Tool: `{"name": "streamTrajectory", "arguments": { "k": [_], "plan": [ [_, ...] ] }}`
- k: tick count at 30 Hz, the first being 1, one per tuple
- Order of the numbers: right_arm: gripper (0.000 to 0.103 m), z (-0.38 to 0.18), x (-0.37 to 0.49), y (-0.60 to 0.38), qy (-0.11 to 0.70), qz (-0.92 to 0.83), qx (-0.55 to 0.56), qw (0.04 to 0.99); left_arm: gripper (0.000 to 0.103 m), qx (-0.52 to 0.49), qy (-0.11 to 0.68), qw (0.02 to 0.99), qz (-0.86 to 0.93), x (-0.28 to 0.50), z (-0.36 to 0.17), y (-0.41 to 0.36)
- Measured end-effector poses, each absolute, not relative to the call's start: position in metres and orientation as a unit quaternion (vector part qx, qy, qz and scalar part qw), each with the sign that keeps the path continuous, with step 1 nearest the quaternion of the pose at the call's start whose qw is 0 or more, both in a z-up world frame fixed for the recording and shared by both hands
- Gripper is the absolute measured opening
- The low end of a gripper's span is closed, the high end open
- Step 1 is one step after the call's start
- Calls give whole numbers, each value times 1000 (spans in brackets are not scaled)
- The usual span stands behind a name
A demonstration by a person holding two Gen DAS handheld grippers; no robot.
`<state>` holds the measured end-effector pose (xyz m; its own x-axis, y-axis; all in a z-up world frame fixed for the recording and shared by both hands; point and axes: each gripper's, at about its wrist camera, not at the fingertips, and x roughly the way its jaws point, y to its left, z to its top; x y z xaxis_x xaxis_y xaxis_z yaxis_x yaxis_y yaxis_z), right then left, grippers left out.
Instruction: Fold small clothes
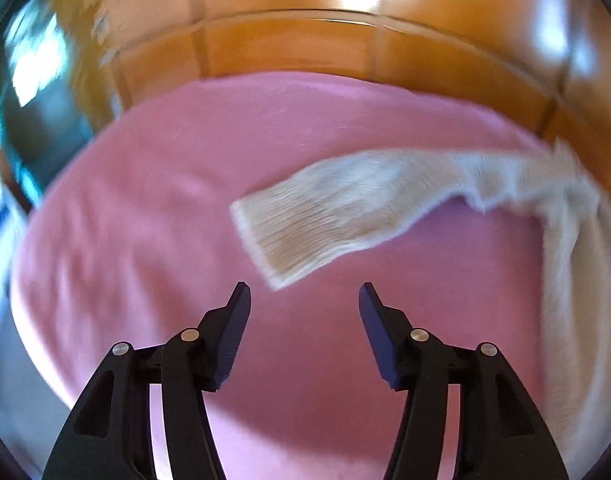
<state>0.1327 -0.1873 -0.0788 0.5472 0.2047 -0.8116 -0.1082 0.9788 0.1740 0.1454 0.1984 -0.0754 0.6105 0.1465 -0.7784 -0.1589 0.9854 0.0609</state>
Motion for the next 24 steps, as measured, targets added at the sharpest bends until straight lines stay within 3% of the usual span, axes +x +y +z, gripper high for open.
{"name": "streamTrajectory", "arguments": {
  "k": [7,9,10,24],
  "plan": [
    [62,-81,165,-153,476,130,55,868,54,90,434,892,92,201,-110,180],
    [62,-78,176,-154,473,136,63,868,10,82,438,892,82,212,-111,182],
    [62,-78,180,-153,472,140,68,868,5,84,440,890,86,216,-107,184],
    [41,-91,347,-57,477,197,-4,857,4,-163,378,911,11,152,46,309]
  ]
}}
